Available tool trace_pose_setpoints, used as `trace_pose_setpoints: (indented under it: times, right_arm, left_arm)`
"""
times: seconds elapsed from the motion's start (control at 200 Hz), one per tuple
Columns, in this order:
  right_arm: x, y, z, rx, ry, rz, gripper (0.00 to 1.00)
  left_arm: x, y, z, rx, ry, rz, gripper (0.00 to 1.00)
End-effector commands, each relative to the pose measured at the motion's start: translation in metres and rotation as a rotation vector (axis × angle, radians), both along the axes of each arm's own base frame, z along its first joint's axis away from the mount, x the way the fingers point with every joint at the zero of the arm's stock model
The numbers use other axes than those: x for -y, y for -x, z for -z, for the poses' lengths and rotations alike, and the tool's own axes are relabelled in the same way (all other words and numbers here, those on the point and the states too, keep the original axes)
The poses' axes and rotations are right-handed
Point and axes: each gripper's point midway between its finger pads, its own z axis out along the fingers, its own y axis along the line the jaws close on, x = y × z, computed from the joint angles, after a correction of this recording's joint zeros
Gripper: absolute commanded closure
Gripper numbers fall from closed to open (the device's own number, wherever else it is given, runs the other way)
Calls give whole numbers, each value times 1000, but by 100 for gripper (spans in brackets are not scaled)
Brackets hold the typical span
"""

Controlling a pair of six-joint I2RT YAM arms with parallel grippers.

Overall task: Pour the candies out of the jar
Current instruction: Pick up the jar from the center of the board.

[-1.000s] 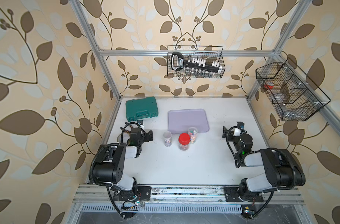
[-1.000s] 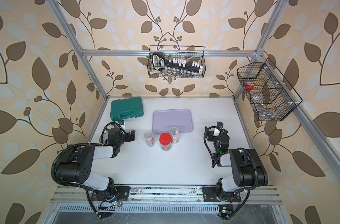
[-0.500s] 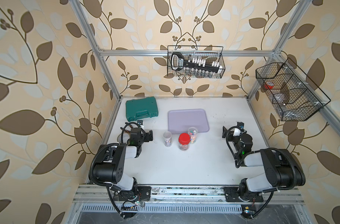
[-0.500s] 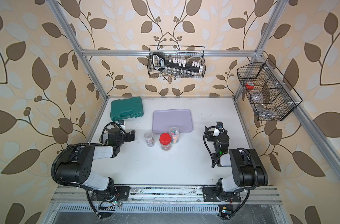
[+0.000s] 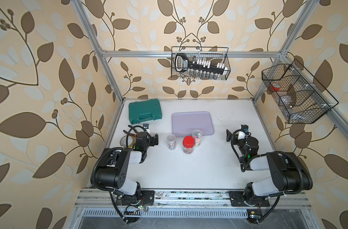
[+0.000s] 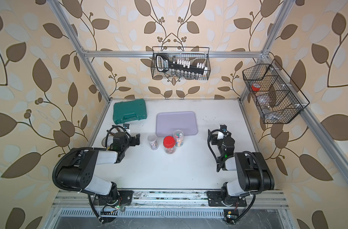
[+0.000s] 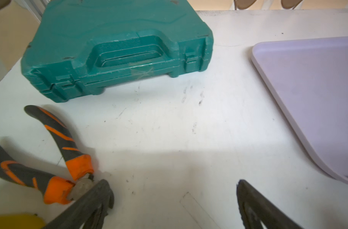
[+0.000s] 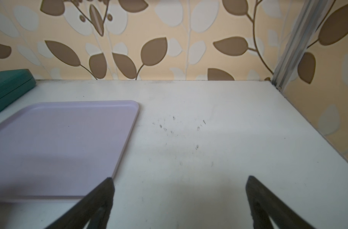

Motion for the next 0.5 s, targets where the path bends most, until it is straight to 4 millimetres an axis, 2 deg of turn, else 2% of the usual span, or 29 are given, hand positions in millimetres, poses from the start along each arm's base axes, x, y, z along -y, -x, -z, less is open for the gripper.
trace_pose_setpoints:
  times: [0.0,0.16,0.3,0.41,0.5]
  right_arm:
    - [-6,3,-4,21,9,-48,1]
    - [-7,3,-3,20,7,-50,1]
    - [8,-2,-1,-1,-31,9,1]
    - [8,-2,-1,-1,-32,11,1]
    - [8,-2,-1,-1,-32,12,1]
  left_arm:
    - [-7,-10,-19,61,-6,-14,1]
    - [-10,-12,-17,43,26,-4,1]
    - [-13,-13,-17,35,47,-7,1]
    - [-13,-12,-17,38,47,-8,1]
    - [-16,-18,-30,25,19,-38,1]
